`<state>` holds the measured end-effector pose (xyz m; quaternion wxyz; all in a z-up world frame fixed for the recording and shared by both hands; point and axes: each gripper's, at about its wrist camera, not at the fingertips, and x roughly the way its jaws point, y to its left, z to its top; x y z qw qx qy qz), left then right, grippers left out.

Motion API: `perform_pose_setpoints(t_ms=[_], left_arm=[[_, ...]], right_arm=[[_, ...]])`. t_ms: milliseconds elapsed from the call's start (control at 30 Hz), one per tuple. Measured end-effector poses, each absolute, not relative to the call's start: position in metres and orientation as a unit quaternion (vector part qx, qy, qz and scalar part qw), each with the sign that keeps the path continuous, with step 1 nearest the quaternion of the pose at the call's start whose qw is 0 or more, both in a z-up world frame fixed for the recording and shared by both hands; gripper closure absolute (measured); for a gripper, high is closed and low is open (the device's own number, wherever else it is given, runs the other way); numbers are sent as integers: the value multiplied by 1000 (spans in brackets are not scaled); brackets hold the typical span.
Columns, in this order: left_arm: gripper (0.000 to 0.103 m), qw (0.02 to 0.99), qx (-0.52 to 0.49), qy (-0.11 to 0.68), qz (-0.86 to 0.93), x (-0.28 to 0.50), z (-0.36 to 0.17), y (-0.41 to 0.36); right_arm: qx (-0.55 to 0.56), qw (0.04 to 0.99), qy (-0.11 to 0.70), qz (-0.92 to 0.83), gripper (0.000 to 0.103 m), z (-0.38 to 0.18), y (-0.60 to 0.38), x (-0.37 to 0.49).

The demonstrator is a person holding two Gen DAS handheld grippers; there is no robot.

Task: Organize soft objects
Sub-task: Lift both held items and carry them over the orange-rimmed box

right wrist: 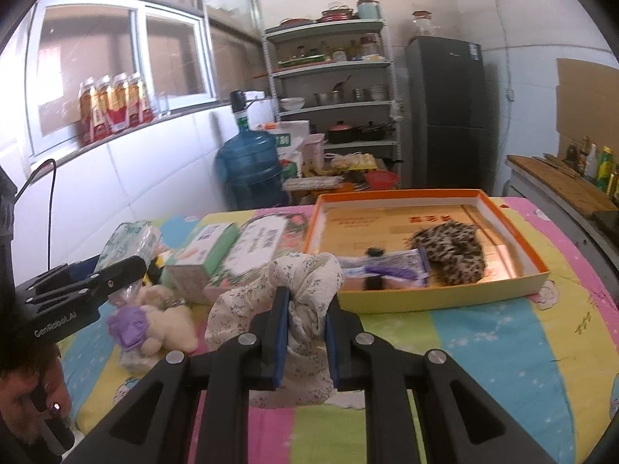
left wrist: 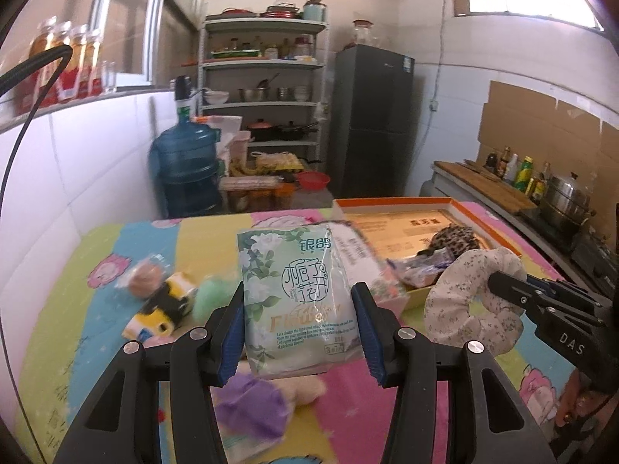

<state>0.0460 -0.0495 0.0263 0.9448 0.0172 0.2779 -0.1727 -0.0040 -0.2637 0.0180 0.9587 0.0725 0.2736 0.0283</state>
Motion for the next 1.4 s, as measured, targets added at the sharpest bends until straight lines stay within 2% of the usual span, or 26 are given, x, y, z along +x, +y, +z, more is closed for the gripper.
perform_pose_setpoints(t_ms=[667, 1400], left_arm=[[50, 932, 28, 273, -237, 98, 45, -139], [50, 907, 41, 328, -260, 196, 38, -253]], right_arm=[[93, 964, 245, -44, 86, 38, -345, 25], [123, 953, 269, -64, 86, 28, -418, 116]])
